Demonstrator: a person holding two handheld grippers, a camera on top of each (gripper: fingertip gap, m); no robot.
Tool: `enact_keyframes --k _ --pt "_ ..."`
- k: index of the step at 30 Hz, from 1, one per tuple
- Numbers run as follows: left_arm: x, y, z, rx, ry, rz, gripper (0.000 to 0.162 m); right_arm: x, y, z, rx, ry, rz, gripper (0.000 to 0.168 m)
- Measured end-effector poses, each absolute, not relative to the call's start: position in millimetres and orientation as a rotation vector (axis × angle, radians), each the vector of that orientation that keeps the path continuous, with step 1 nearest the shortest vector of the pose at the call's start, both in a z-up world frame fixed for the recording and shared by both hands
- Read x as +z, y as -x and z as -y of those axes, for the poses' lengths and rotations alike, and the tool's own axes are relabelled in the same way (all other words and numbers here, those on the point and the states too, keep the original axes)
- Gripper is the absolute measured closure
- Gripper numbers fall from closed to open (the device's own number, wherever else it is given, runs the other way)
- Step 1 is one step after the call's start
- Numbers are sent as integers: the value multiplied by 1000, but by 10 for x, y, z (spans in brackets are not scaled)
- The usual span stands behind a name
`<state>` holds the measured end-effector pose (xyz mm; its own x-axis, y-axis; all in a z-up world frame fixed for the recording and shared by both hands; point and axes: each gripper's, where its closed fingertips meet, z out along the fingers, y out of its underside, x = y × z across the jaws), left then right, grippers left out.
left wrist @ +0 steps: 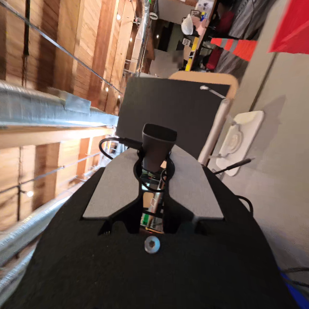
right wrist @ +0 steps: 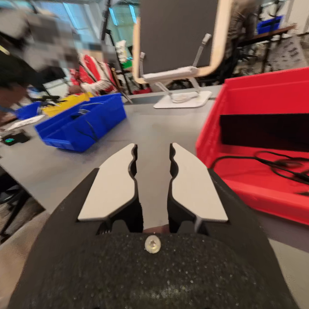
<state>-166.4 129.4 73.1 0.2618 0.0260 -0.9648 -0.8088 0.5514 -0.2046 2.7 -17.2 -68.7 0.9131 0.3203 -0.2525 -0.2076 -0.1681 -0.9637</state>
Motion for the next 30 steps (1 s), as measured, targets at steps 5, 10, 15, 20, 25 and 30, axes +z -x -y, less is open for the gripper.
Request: enact_keyframes --k 5,10,15,20,25,30 --pt "19 1052 -756 659 786 -1219 138 -294 477 102 554 1539 230 126" --pt "-189 802 -624 698 780 -1250 139 -299 759 -32 622 1564 288 130" --pt "-270 688 -509 652 790 -1276 138 -373 846 -143 646 1569 347 145" --pt "-302 737 -479 627 820 -1280 139 -329 807 -179 585 1539 372 157" --pt "-363 778 -450 641 762 -1269 139 -435 938 -231 597 1594 458 158" --pt "-406 819 -472 626 780 -1283 138 -477 985 -309 457 1604 532 158"
